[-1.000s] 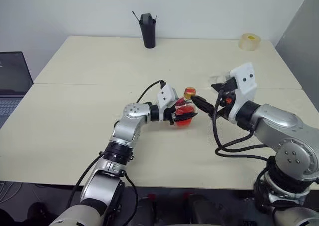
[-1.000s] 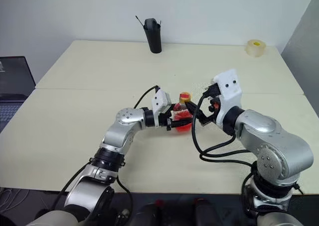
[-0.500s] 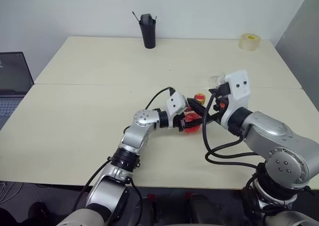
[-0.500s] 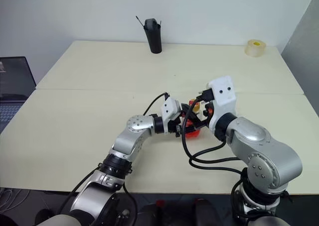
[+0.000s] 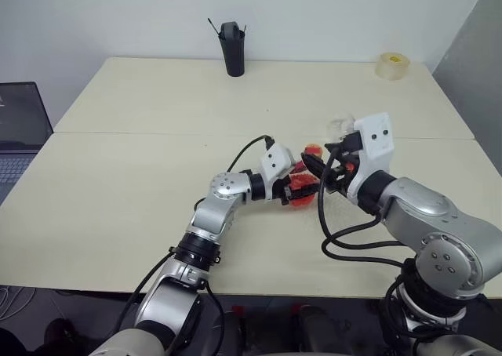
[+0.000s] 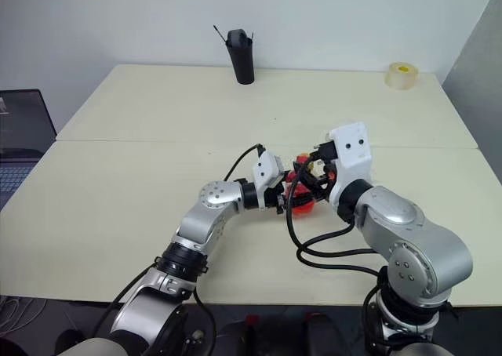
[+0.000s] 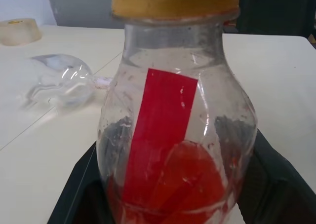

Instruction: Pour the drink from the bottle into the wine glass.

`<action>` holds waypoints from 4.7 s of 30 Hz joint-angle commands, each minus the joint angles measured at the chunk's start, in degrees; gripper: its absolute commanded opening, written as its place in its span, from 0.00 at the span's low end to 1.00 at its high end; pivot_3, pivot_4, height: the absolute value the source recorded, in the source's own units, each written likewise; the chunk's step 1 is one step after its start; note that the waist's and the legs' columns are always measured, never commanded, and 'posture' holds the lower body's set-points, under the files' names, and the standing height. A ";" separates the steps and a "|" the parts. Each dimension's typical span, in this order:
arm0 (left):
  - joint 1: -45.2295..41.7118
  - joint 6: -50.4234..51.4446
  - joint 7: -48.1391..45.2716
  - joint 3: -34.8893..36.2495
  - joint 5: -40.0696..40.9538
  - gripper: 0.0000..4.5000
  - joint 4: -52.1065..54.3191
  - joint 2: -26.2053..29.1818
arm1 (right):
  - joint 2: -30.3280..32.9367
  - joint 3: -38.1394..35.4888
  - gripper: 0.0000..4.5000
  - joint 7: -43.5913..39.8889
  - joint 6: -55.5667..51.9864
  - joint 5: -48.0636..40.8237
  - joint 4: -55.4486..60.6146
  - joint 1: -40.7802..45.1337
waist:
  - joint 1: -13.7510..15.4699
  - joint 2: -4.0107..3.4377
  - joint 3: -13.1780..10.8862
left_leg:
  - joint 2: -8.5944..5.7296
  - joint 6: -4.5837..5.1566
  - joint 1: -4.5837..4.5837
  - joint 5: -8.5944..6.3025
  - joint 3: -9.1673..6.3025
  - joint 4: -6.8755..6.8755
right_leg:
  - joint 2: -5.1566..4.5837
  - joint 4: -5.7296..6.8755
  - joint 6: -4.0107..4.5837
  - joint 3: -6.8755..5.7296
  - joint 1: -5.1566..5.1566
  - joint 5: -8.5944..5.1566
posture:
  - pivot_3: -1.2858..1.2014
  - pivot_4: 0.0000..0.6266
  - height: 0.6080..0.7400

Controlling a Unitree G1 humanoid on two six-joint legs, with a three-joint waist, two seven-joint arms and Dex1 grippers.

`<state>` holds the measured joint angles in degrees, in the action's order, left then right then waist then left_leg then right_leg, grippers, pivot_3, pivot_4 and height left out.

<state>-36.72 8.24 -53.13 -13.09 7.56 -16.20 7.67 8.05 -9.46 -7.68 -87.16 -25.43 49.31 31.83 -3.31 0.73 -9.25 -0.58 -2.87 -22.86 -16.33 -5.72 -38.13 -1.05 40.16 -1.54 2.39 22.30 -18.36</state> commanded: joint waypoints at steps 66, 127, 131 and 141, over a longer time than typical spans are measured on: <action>-0.84 6.23 -10.09 -3.93 6.06 0.28 8.70 3.60 | 33.50 -12.36 1.00 -23.12 29.90 -33.21 -4.58 -12.80 | 1.47 0.05 -0.03 | 0.00 0.27 -0.02 -0.11 0.05 -0.03 | -0.01 -0.18 0.00 0.00 -0.14 0.00 | 0.52 0.24 1.00; -3.23 3.87 -3.89 -4.50 2.31 0.28 2.94 0.72 | 29.72 7.77 0.51 35.76 28.32 -43.07 1.82 -10.44 | 1.36 0.05 -0.03 | 0.02 0.26 -0.03 -0.09 0.04 0.02 | 0.03 -0.21 -0.01 0.02 -0.13 0.00 | 0.52 0.24 1.00; -3.30 3.83 -3.99 -4.50 2.27 0.28 2.70 0.61 | 30.14 6.98 0.28 34.83 28.65 -42.65 1.80 -10.40 | 1.36 0.05 -0.03 | 0.02 0.26 -0.03 -0.10 0.04 0.02 | 0.03 -0.21 -0.01 0.02 -0.13 0.00 | 0.52 0.24 1.00; -3.04 5.01 -6.84 -5.44 3.39 0.25 4.29 0.58 | 41.04 4.52 0.28 2.73 33.99 -39.58 -3.25 -9.04 | 1.38 0.05 -0.03 | 0.03 0.28 -0.02 -0.10 0.06 0.03 | 0.25 -0.22 -0.01 0.00 -0.14 0.00 | 0.52 0.24 1.00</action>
<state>-39.34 13.51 -58.55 -18.21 9.86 -14.54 8.48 46.92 -2.70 4.46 -56.73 -66.18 46.37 21.75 -1.93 0.78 -9.29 -0.55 -2.58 -22.88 -16.43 -5.65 -38.10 -0.79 39.94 -1.55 2.40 22.16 -18.36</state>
